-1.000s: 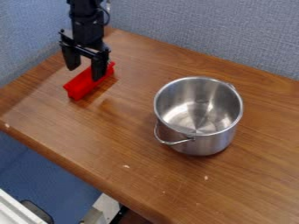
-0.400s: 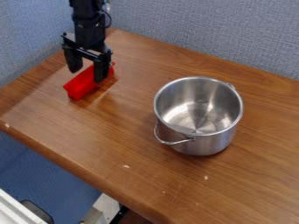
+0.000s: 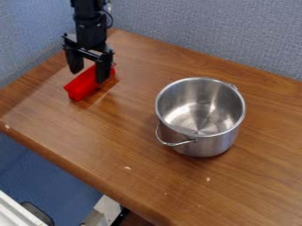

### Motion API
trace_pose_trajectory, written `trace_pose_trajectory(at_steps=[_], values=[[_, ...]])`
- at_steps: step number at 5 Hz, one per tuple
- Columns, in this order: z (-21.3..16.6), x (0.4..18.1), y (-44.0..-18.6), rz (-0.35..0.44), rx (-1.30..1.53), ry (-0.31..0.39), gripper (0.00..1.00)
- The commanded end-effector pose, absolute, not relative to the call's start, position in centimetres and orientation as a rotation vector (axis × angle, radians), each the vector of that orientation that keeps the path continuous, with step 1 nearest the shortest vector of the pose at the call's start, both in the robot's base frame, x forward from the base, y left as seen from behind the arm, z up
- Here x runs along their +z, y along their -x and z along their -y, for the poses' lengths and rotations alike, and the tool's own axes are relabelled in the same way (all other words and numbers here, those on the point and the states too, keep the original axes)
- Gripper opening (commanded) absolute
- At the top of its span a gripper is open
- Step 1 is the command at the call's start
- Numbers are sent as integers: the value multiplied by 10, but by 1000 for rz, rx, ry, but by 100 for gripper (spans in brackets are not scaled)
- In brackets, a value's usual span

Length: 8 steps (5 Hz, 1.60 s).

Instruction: Put the red object in the metal pot

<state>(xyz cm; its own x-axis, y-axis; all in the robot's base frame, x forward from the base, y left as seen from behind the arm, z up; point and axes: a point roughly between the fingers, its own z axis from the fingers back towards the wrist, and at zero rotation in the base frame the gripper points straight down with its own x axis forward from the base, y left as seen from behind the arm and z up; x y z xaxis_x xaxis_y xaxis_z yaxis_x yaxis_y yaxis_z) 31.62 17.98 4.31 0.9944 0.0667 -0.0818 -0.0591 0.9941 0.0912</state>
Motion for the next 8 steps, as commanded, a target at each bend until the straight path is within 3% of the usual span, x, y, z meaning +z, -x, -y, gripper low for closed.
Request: trace_pose_trajectory(at_steps=[1, 8], values=[[-192, 58, -322, -42, 90, -113, 100], [-195, 58, -327, -60, 123, -94, 100]])
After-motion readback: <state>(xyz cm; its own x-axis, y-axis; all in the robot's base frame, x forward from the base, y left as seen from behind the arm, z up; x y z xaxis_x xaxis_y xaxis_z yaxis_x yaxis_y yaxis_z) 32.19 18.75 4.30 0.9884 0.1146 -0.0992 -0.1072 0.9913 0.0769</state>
